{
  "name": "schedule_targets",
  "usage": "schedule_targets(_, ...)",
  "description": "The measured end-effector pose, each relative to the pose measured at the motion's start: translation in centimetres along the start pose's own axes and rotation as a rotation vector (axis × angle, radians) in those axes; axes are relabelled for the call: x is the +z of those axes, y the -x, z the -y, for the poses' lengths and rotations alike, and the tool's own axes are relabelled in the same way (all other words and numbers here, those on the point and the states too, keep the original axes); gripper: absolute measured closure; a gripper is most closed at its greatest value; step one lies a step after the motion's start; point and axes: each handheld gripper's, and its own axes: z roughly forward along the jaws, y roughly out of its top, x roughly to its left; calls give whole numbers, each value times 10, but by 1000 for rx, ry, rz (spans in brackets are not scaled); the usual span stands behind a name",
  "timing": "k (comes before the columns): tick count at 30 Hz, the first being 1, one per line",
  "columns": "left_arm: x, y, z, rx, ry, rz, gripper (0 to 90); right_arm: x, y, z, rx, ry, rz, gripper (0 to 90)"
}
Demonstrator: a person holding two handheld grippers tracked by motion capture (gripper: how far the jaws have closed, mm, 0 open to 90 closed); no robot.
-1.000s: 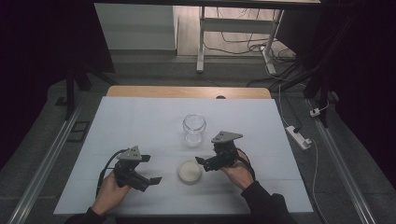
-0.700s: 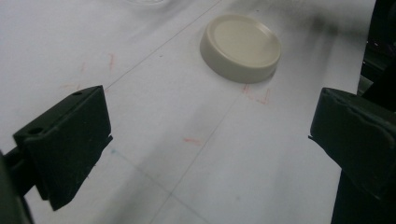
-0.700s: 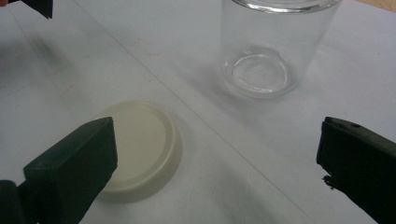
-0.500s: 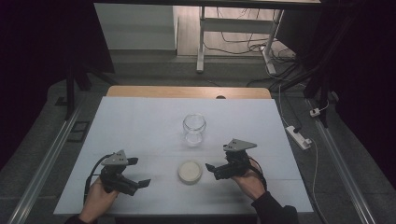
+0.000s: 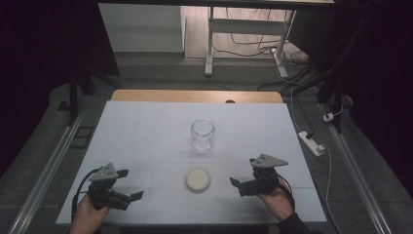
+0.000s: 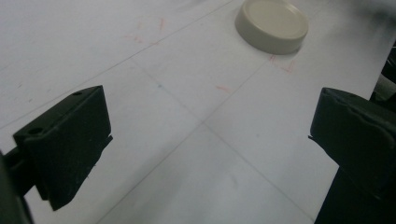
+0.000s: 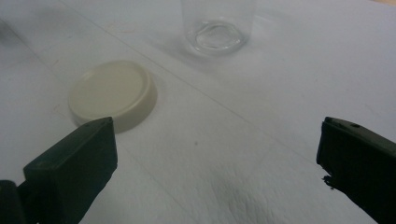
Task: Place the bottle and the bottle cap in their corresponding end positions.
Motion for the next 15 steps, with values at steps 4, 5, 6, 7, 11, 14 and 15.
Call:
schedule_targets(4, -8, -2, 7, -20, -2, -26, 0, -10, 2, 9, 12, -5, 22, 0)
schedule_targets(5, -9, -2, 9, -25, -2, -33, 0, -13, 3, 11, 14, -8, 27, 0)
schedule_targets(6, -11, -2, 11, -31, -3, -41, 0, -15, 3, 13, 17, -13, 32, 0)
schedule_targets(7, -13, -3, 13, -38, -6, -48, 0, -18, 4, 16, 21, -17, 39, 0)
schedule_targets(11, -19, -5, 20, -70, -10, -68, 0, -28, 6, 26, 36, -36, 71, 0)
schedule_targets(14, -22, -6, 25, -82, -18, -80, 0, -35, 9, 33, 52, -56, 93, 0)
schedule_targets(15, -23, -6, 26, -88, -22, -84, 0, -37, 10, 36, 58, -62, 100, 0)
